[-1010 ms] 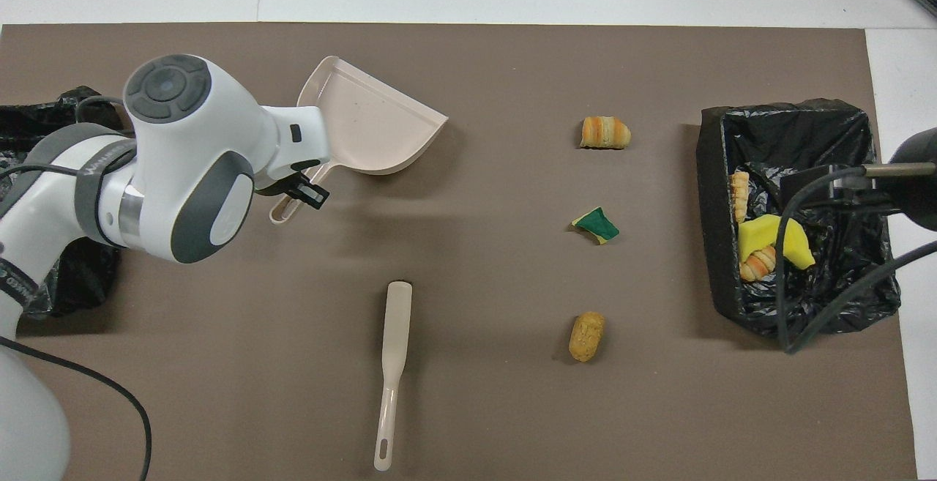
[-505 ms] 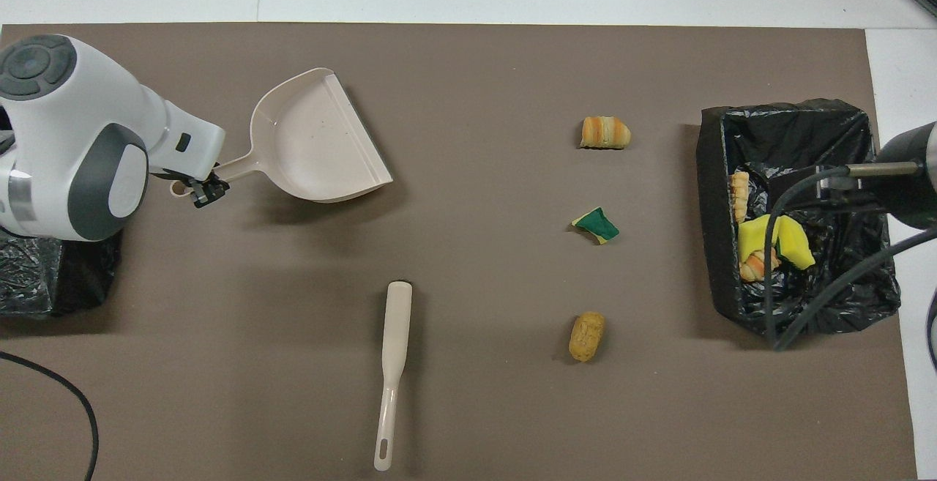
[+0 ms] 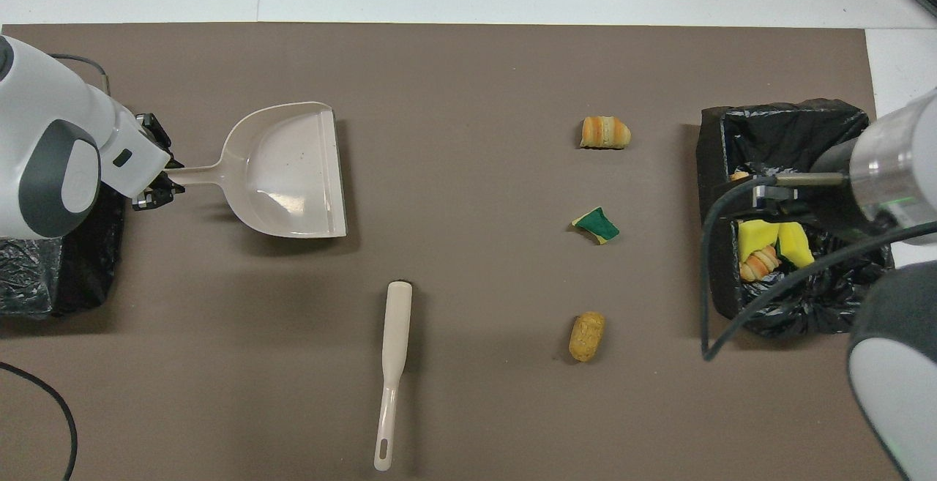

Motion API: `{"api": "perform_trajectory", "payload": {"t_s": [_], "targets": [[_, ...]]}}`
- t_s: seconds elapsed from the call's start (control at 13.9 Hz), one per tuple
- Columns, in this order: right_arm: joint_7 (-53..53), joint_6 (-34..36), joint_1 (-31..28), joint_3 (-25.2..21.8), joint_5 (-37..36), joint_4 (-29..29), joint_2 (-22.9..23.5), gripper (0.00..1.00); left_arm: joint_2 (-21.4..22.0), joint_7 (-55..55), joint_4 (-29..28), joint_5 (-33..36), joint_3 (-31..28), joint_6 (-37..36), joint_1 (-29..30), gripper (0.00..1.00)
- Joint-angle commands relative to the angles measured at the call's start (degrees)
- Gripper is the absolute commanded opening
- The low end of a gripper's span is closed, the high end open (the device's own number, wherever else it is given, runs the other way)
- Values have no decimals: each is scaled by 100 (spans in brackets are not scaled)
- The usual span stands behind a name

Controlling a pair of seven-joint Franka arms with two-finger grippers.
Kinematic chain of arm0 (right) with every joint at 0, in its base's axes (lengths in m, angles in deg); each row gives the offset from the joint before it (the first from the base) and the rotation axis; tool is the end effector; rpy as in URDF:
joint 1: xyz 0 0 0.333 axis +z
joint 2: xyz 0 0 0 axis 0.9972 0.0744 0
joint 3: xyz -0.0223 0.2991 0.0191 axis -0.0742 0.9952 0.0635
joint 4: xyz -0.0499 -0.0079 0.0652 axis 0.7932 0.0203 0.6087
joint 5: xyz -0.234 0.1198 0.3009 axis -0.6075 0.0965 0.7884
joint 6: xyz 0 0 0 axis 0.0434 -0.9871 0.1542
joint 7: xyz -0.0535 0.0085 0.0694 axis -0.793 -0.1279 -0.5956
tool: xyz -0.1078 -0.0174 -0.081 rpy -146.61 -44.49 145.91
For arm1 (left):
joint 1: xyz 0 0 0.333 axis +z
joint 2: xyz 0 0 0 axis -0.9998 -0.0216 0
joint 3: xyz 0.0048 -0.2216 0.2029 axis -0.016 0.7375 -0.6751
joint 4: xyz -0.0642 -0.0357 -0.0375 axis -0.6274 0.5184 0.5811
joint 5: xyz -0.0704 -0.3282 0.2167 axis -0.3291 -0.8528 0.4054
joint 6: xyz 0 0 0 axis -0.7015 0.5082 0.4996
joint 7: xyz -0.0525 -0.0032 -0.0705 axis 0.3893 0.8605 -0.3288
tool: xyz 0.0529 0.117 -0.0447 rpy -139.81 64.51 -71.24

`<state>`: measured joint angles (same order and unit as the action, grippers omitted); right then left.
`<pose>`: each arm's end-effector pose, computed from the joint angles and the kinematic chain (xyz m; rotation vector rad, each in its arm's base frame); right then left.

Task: Sweep and dump trash in bin
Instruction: 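Hold the dustpan with the left gripper while the right gripper grasps the brush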

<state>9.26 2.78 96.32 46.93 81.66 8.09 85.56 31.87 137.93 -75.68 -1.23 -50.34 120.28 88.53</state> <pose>0.5218 0.1843 0.6079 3.1047 -0.2073 0.0478 0.6265 -0.0117 0.3528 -2.1487 2.2624 0.1338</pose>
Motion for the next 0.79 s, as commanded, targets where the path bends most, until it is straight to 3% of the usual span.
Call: {"api": "perform_trajectory", "payload": {"t_s": [0.0,0.22,0.43,0.72], "targets": [[1143,-227,783,-12,99,397,-52,100,424,610,-623,323,-31,492,-21,0],[2155,-743,1645,-12,99,898,-35,100,679,586,-1168,402,-40,924,-108,0],[3183,-1306,2515,-12,99,1172,377,100,758,568,-1398,429,-40,1136,-126,0],[4196,-2588,3124,-12,99,2067,606,100,794,507,-1547,455,-31,1285,-161,0]]}}
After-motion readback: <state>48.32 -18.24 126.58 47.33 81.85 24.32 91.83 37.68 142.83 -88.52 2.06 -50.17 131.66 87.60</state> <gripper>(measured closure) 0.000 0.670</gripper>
